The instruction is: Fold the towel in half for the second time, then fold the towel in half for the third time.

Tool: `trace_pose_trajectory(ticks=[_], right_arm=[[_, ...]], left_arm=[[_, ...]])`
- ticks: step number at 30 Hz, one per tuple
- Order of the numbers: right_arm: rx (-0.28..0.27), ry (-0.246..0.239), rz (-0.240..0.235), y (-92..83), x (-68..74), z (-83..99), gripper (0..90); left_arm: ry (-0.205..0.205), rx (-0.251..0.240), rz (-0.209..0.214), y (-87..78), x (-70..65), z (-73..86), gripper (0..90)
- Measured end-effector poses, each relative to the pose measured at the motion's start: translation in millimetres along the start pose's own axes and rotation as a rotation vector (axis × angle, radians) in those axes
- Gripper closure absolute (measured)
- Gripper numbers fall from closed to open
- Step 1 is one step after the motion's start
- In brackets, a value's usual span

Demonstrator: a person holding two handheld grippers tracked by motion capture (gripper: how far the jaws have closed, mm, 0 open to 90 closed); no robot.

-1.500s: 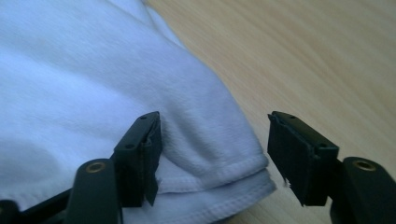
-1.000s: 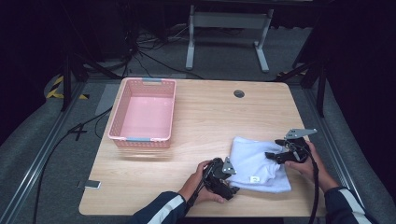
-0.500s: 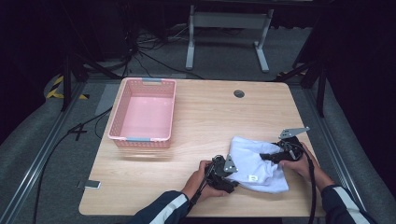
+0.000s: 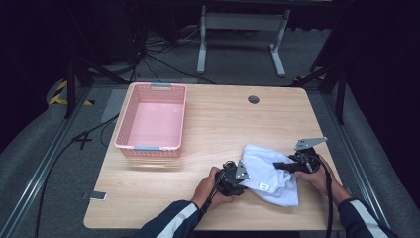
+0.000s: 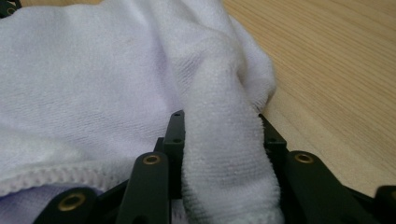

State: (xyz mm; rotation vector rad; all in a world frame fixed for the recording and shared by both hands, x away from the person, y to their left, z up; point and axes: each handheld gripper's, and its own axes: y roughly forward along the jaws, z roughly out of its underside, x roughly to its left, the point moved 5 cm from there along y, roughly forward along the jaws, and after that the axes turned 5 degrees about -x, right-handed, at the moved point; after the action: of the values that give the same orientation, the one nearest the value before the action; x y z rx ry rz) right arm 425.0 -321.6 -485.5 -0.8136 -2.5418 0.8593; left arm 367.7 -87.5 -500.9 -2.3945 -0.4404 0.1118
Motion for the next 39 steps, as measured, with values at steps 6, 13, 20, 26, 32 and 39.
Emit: trace_pose_trajectory(ticks=[6,13,20,26,32,39], right_arm=[[-0.016,-0.012,0.009,0.9,2.6,-2.7,66.9],[-0.023,-0.033,0.020,3.1,5.9,-9.1,67.6],[-0.042,-0.050,0.025,4.9,9.0,-17.5,68.0],[-0.065,-0.065,0.026,7.0,11.0,-31.1,68.0],[-0.073,-0.098,0.027,11.3,13.5,-46.1,68.0],[-0.085,-0.112,0.013,17.2,16.5,-62.6,68.0]], left_arm=[[-0.007,-0.008,0.006,-1.9,4.2,2.5,65.4],[-0.004,-0.015,-0.007,-6.0,10.0,4.5,65.8],[-0.004,-0.027,-0.035,-15.2,17.6,4.0,66.5],[-0.014,-0.053,-0.059,-25.2,26.7,3.3,66.7],[-0.030,-0.070,-0.083,-34.2,36.0,3.9,66.7],[-0.050,-0.099,-0.125,-49.2,44.0,3.6,66.8]])
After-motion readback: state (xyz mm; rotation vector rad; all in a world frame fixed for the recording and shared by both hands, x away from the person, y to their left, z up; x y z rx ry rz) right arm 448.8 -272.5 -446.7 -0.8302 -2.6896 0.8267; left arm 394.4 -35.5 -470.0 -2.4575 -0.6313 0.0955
